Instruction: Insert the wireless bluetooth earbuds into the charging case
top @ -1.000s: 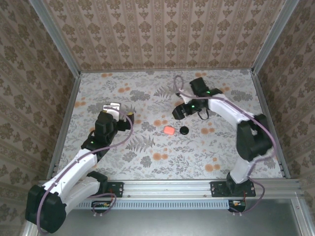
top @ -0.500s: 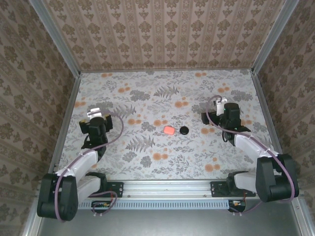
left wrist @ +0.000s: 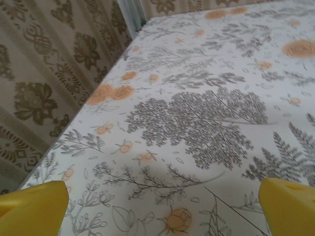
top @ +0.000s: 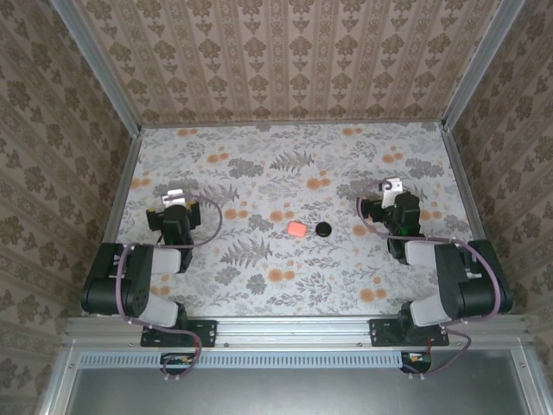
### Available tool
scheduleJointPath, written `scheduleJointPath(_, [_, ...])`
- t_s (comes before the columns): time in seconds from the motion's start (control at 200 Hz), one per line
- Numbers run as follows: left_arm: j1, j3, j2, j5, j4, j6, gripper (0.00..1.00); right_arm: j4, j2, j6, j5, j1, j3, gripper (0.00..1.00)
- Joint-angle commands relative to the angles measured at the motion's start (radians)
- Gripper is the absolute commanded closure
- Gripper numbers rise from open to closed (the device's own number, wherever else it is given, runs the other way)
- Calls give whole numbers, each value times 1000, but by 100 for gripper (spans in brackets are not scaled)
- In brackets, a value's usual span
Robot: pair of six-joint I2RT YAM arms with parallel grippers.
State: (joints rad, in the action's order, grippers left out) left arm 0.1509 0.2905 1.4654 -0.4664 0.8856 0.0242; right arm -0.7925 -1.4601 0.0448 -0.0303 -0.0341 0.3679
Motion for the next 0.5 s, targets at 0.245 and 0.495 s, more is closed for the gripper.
scheduleJointPath(0.245, [-68,23,103,206,212,36,0,-62,-73,-71,-36,49,41,0])
scheduleJointPath(0.495, [-121,89,69,277,10,-27,0,-66,-74,-77,-5,46,39,0])
